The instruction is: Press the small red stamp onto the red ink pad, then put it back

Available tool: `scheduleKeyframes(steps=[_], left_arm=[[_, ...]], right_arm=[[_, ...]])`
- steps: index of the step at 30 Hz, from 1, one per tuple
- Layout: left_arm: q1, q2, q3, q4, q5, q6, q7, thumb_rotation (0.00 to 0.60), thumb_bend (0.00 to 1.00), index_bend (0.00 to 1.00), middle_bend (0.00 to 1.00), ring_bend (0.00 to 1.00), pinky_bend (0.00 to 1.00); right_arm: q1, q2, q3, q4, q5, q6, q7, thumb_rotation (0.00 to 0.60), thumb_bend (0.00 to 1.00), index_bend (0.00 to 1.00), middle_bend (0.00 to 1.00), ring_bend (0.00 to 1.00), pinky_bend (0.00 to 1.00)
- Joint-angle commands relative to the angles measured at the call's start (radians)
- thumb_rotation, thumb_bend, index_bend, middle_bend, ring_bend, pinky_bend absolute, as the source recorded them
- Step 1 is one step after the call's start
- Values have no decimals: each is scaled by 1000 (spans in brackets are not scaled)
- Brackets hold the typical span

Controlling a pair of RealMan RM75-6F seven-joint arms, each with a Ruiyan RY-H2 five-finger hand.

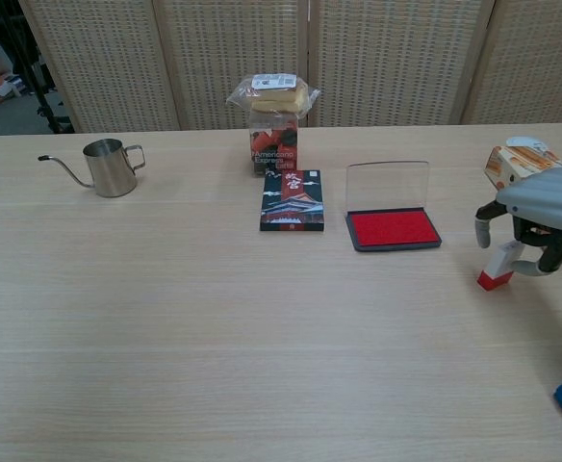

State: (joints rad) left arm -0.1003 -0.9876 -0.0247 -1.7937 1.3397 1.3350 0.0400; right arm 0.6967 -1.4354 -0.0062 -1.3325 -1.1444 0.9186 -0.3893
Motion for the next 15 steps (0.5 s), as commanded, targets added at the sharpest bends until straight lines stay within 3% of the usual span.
scheduleKeyframes(steps=[1, 8, 12, 15], left_arm=[[1, -1, 0, 1, 3, 3, -3, 600, 9, 0, 0, 0, 0], [3, 1, 0, 2, 11, 10, -13, 600, 9, 0, 0, 0, 0], [9, 9, 4, -1, 27, 21, -30, 600, 8, 0, 0, 0, 0], [14, 15, 7, 0, 41, 30, -47, 600, 9, 0, 0, 0, 0]], right_arm=[[-18, -2, 0, -2, -15, 24, 0, 600, 330, 297, 934, 987, 1000], [-34, 52, 1, -70, -15, 35, -26, 600, 200, 112, 934, 987, 1000], [-71, 153, -6, -197, 0, 71, -41, 600, 25, 62, 928, 987, 1000], [-100, 234, -13, -291, 1, 101, -34, 600, 0, 53, 876, 973, 1000]])
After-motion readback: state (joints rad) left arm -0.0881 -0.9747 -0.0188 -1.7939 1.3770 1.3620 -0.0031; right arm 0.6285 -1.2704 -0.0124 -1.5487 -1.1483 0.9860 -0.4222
